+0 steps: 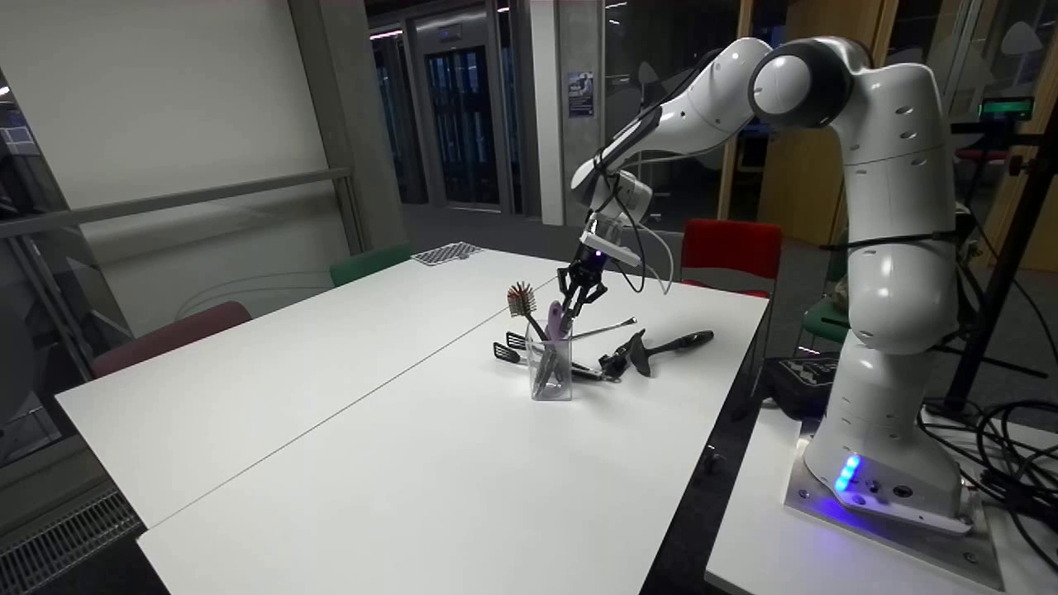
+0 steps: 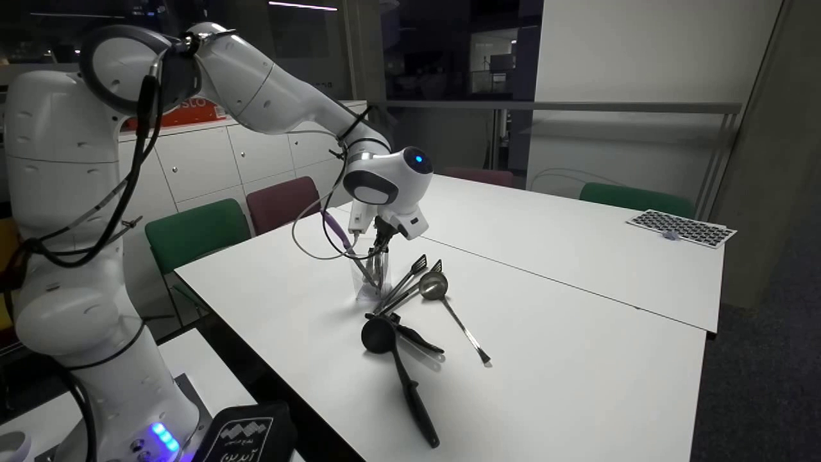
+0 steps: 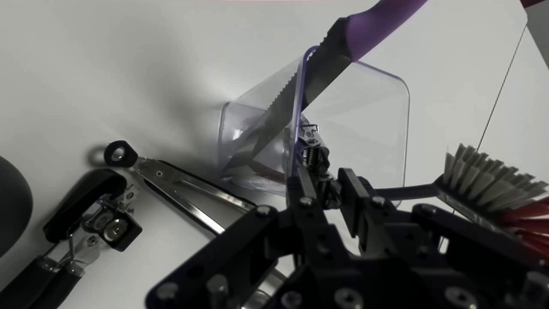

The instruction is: Remove the tongs from the plastic and put them on the table

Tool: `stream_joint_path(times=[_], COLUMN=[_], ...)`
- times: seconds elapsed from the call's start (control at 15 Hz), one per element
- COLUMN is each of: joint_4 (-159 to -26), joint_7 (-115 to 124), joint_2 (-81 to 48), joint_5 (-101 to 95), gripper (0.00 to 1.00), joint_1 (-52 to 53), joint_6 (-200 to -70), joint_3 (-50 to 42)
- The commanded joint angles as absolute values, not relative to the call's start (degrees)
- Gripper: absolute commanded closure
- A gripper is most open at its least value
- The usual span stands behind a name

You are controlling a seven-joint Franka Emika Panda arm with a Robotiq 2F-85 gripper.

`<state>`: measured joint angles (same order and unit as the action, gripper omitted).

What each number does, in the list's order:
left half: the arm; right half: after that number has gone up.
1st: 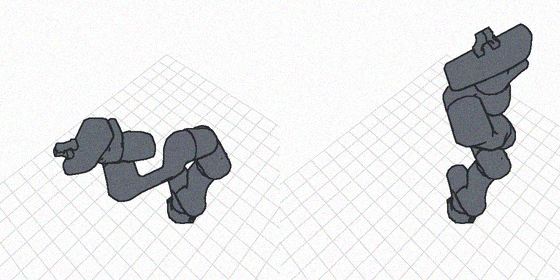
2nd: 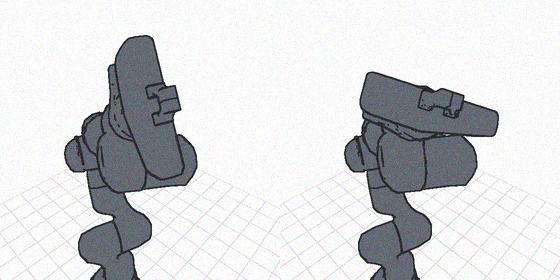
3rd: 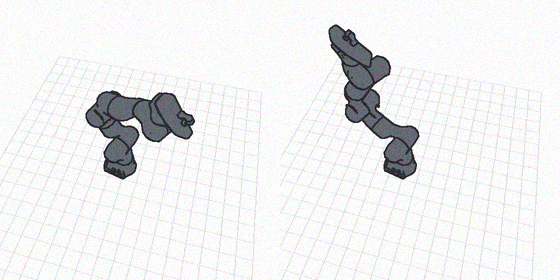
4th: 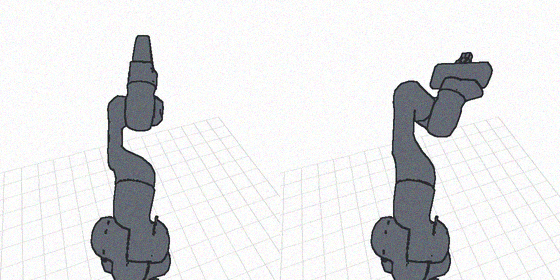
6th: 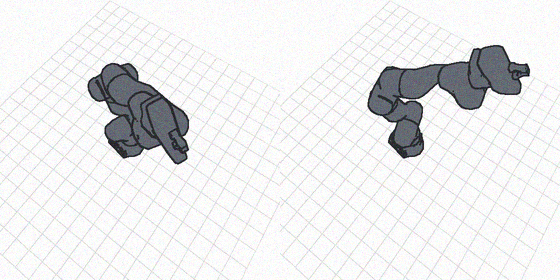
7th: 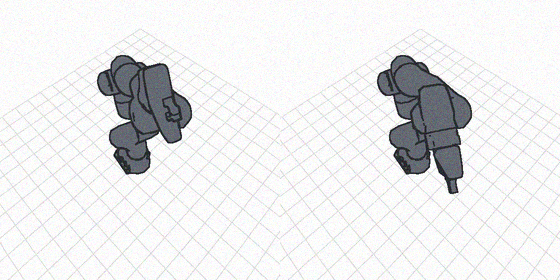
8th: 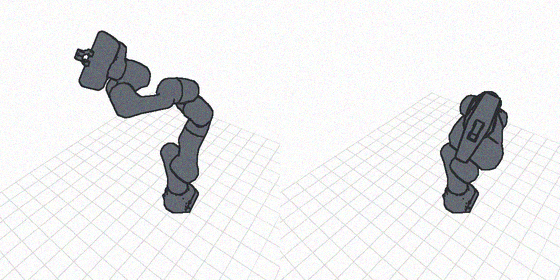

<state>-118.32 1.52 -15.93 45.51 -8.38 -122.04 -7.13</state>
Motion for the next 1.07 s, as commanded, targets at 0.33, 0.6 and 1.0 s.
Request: stream_joint_path(times=[0.33, 0.6, 1.0], joint_4=[-122.0, -123.0, -125.7], joint_7=[0.5, 0.7, 1.8], joint_2=[-4.1, 2.1, 9.0], joint_5=[41.1, 38.2, 36.1], gripper=[0.95, 0.95, 0.95], joint_1=[-8.1, -8.1, -8.5], joint_6=[-128.6, -129.3, -129.7], joint_3=[-7.3, -7.2, -8.1])
